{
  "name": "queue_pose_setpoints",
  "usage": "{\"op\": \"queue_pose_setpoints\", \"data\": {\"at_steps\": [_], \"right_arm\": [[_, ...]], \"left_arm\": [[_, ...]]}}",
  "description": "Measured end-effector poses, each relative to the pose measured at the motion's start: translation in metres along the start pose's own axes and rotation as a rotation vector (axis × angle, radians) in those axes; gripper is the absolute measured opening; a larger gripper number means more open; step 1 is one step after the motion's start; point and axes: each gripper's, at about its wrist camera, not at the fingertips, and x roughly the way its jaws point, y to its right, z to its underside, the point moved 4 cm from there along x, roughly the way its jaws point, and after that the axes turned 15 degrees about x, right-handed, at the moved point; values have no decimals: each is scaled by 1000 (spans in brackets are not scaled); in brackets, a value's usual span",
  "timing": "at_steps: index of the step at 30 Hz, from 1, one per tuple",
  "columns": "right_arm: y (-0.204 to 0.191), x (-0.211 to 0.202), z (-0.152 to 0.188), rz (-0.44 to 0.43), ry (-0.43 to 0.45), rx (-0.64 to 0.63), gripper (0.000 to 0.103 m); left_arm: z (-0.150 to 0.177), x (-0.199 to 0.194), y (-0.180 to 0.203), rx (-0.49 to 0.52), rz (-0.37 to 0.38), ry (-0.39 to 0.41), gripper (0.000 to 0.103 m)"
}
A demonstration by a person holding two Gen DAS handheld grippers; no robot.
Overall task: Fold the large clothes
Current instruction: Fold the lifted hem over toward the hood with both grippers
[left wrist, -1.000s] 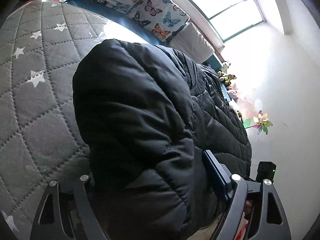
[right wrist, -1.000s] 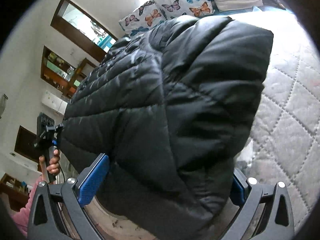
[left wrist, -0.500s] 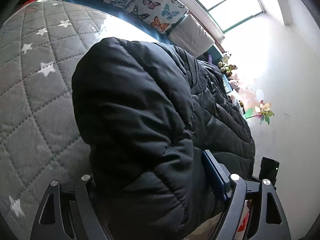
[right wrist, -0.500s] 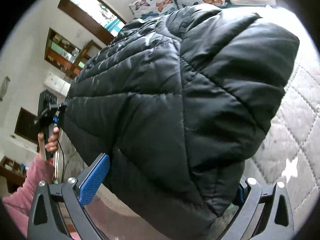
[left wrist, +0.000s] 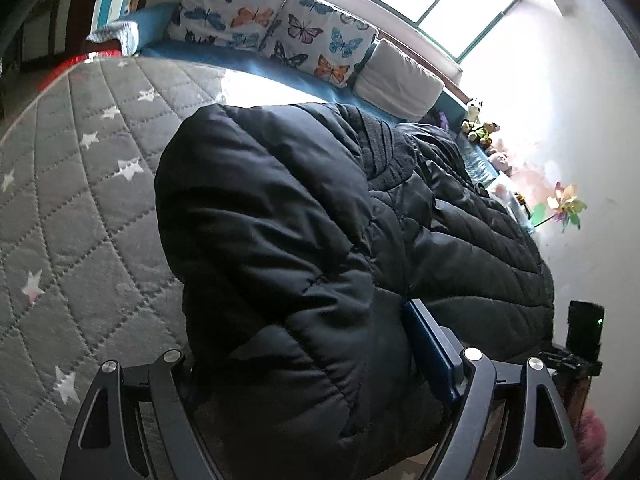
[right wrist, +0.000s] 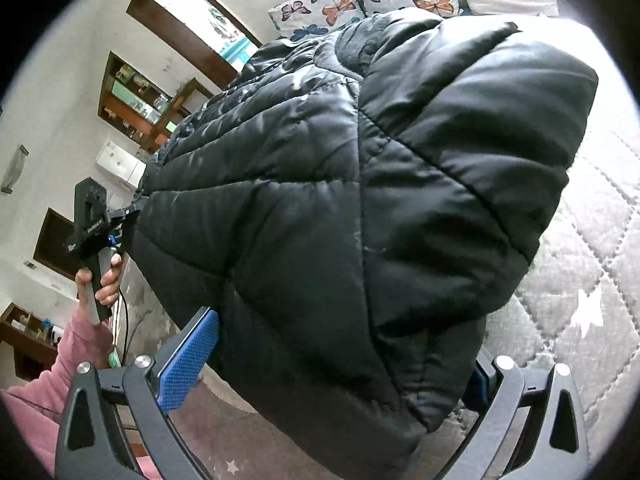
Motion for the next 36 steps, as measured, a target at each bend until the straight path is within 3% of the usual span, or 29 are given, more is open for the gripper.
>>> {"op": "queue_pose_setpoints", "data": {"at_steps": [6,12,20,24,28,31,36], "right_arm": [[-3,7,-8,20,1,23,103],[-3,9,-11,-13,0,51,103],[12,1,-13,-57,38,65,103],[22,-3,-16,-93,51,69,103],[27,-4,-19,-124,51,73,103],[23,0,-20,-126,36,56,103],[20,-2,-15,-109,9,36,103]], "left_arm": [[-1,5,6,27,-14,5,89],[4,3,1,36,11,-9,91],[-10,13,-22,-6,133,-79,103],[-17,14,-34,-37,157,-86,103],[-21,5,-54,-82,139,-41,103],[-20,15,-61,-105,182,-92,103],[-21,35,-65,-199,339,-103,103]]}}
